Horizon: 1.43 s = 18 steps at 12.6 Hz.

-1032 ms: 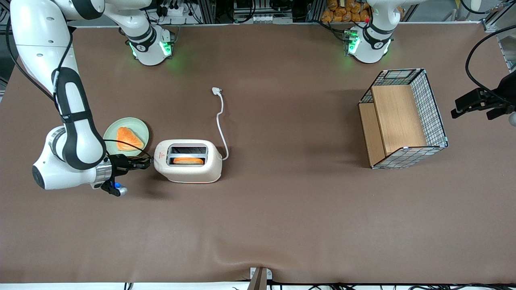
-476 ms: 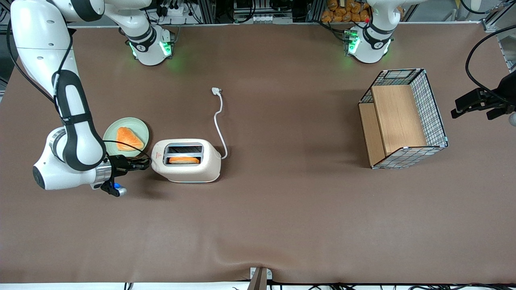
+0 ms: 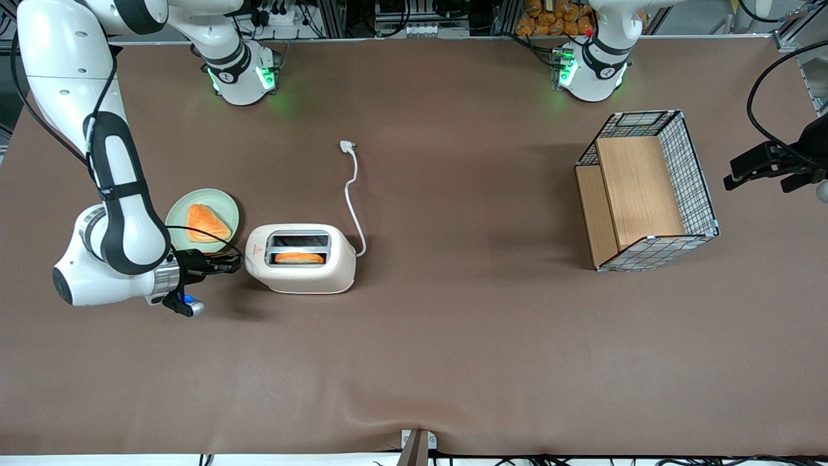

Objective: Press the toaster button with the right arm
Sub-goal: 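Lift the right gripper off the lever and retract it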

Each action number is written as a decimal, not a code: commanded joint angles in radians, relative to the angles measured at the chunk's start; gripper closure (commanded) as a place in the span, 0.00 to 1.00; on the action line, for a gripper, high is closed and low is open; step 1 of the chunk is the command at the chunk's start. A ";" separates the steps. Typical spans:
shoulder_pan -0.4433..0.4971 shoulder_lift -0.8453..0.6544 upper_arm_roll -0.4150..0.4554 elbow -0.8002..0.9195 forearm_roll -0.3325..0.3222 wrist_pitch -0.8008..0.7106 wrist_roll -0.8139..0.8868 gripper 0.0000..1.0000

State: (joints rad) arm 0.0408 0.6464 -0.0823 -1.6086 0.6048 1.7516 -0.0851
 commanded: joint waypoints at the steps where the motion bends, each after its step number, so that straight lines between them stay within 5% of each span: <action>1: 0.008 -0.031 -0.008 0.025 -0.003 -0.030 0.031 1.00; 2: 0.008 -0.053 -0.010 0.029 -0.023 -0.038 0.034 1.00; 3: 0.005 -0.075 -0.010 0.029 -0.055 -0.035 0.035 0.66; 4: 0.005 -0.097 -0.010 0.030 -0.088 -0.029 0.035 0.14; 5: 0.002 -0.120 -0.008 0.036 -0.124 -0.029 0.033 0.00; 12: 0.001 -0.338 -0.007 0.038 -0.431 -0.030 -0.002 0.00; 18: -0.051 -0.539 -0.008 -0.070 -0.565 -0.038 -0.117 0.00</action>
State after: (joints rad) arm 0.0215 0.1835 -0.0998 -1.6098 0.0710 1.7045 -0.1533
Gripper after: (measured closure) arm 0.000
